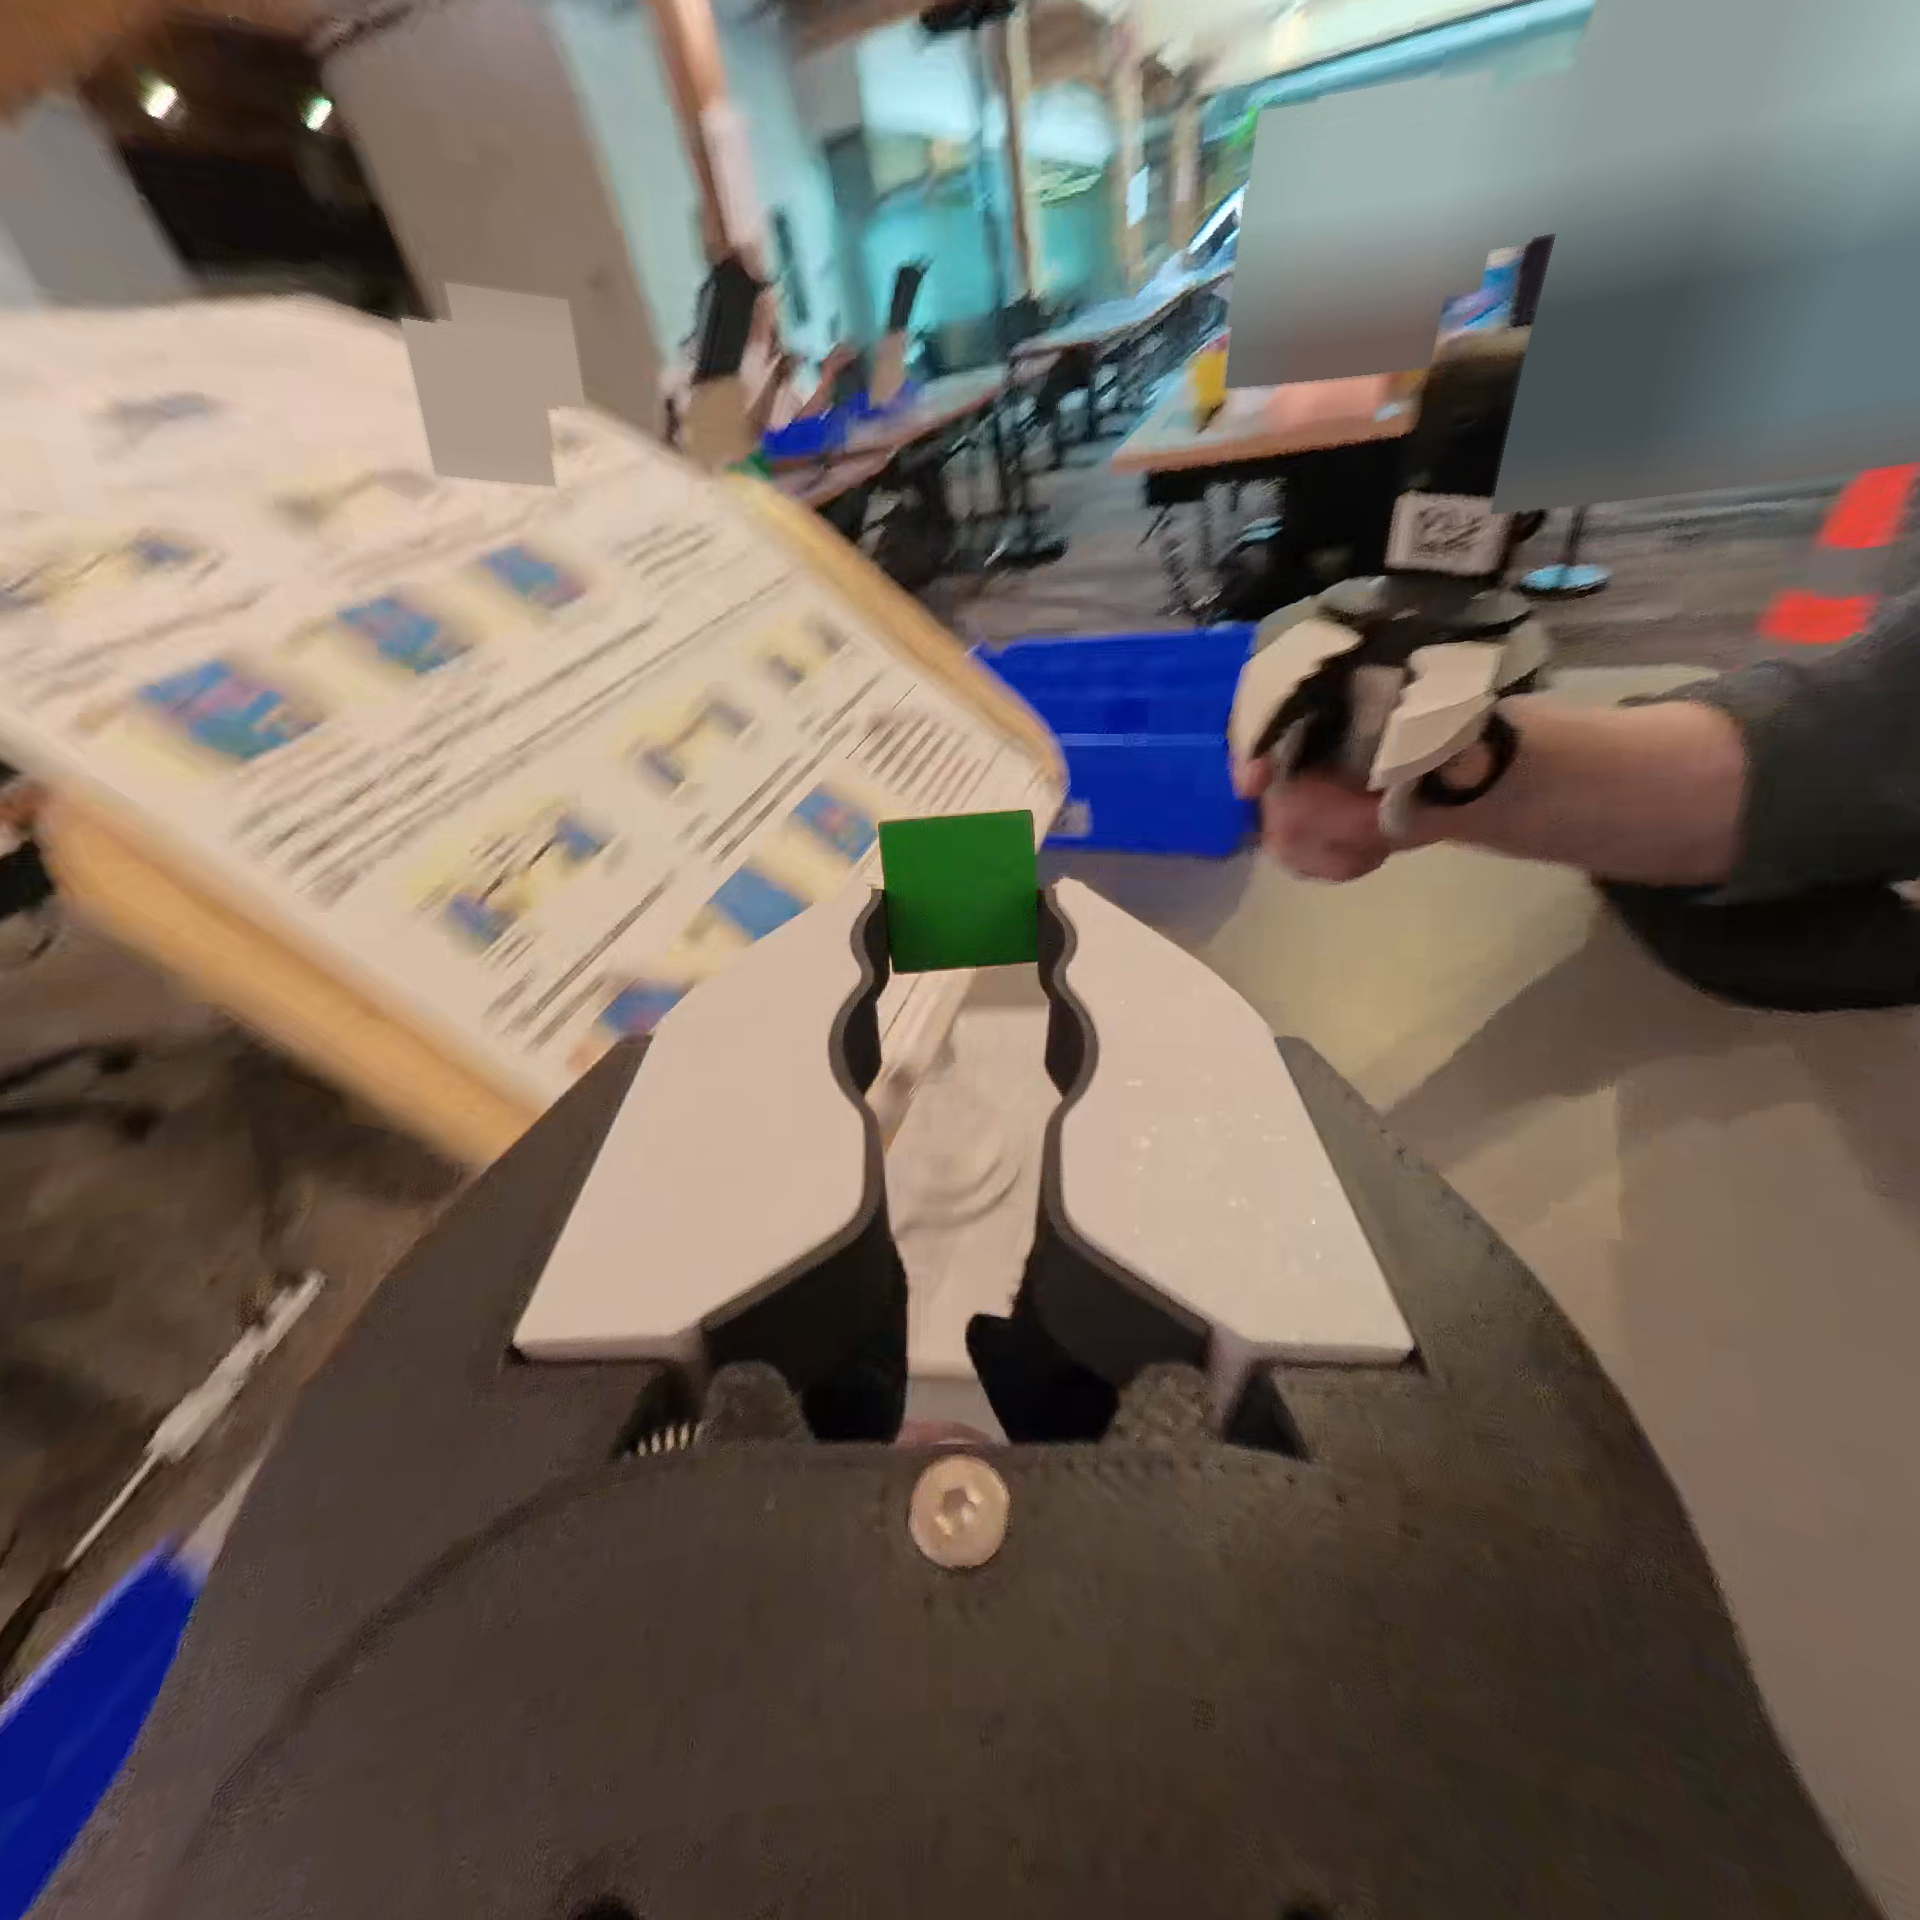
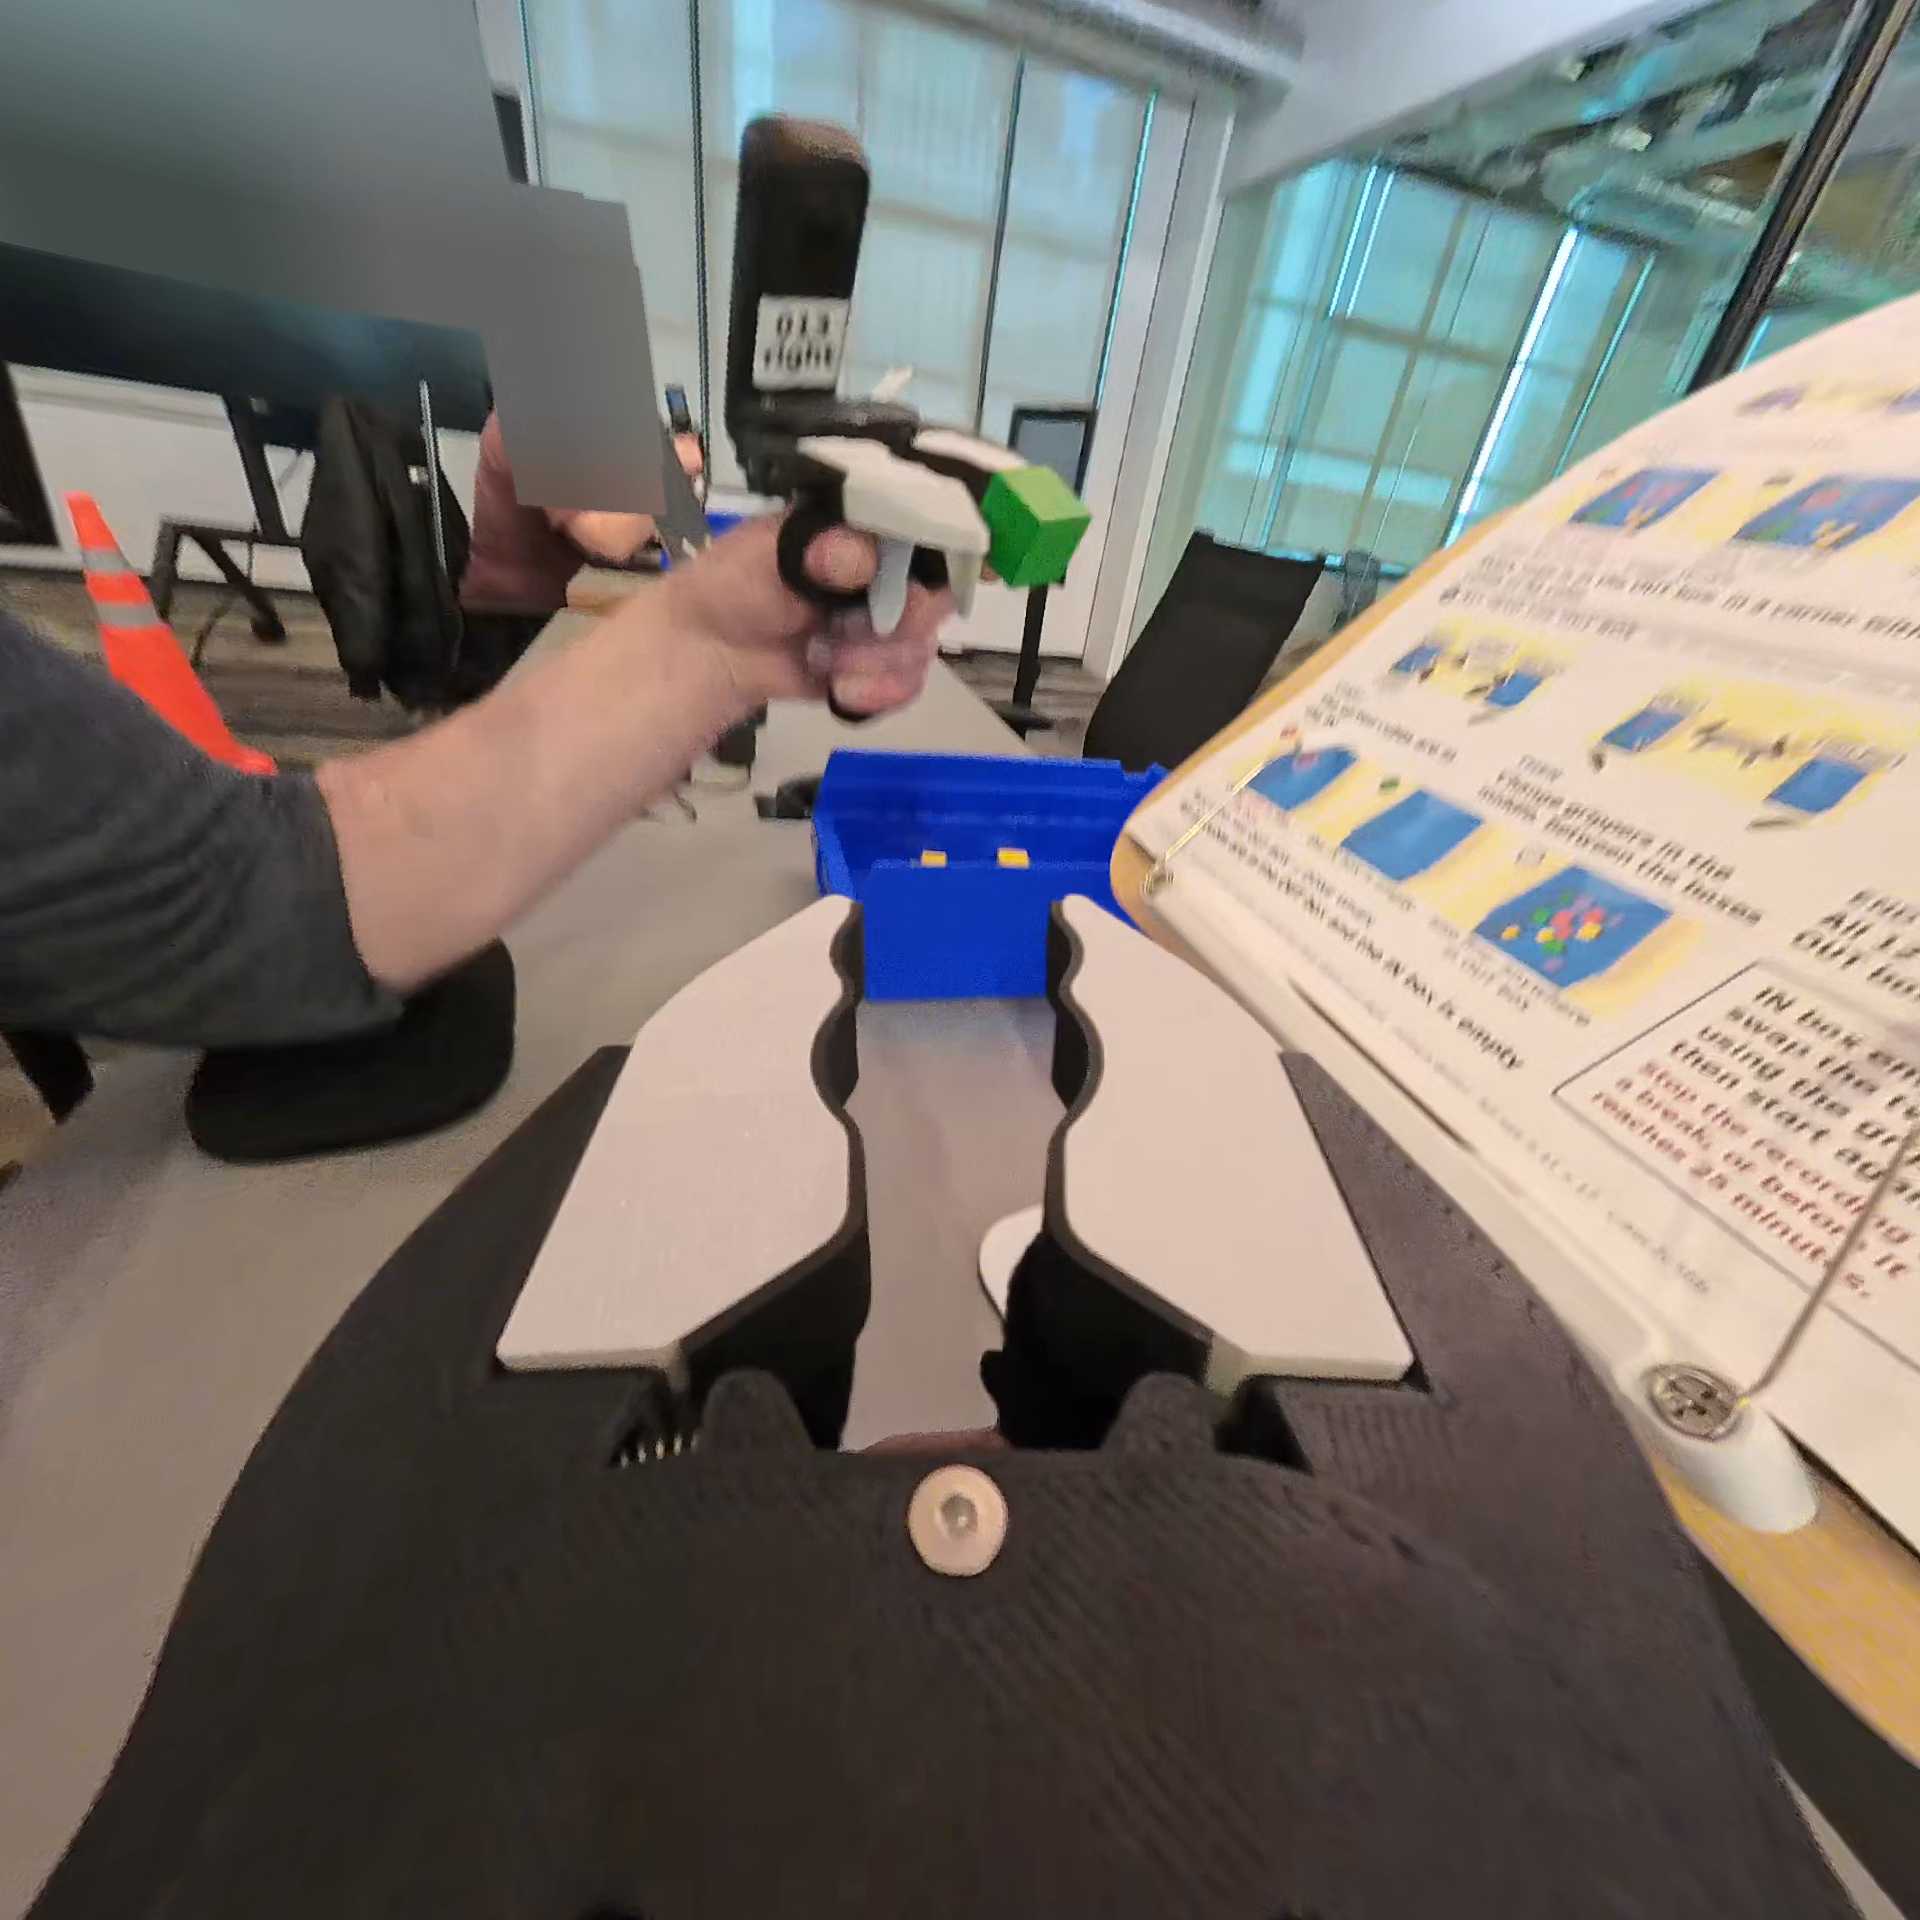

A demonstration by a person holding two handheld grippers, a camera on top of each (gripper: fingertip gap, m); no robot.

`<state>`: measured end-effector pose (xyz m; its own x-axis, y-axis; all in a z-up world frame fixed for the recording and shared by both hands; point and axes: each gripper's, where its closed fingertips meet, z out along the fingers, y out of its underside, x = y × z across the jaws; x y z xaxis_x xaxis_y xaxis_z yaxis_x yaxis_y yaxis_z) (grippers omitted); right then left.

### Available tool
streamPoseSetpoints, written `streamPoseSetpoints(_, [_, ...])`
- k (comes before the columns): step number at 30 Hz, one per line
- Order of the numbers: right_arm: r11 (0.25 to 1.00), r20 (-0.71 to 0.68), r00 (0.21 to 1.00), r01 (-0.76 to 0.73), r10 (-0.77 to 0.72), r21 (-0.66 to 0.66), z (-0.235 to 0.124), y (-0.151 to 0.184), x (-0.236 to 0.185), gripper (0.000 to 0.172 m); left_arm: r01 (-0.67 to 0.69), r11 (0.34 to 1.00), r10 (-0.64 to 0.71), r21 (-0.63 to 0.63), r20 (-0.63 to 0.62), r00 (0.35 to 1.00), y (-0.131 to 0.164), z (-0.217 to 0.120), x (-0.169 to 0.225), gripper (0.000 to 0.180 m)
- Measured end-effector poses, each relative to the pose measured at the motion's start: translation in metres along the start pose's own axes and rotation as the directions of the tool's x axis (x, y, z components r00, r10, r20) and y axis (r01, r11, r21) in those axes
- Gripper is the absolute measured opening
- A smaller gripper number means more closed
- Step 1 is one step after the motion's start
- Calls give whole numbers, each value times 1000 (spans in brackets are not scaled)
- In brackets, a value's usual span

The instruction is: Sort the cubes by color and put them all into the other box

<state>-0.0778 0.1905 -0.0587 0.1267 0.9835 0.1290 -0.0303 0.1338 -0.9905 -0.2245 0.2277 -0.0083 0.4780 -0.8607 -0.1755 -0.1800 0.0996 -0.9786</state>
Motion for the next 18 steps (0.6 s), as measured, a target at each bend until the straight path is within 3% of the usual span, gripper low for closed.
streamPoseSetpoints(5, [992,15,999,-53,52,112,-9,-32,-4,39,11,983,35,181,-249,968,-33,66,77,27])
streamPoseSetpoints(8, [986,42,997,-66,60,151,-14,-40,-6,38,55,976,19,212,-330,944,-32,91,104,28])
streamPoseSetpoints(18, [978,88,989,-131,118,163,-13,-38,-7,39,87,976,4,201,-411,911,-17,116,129,27])
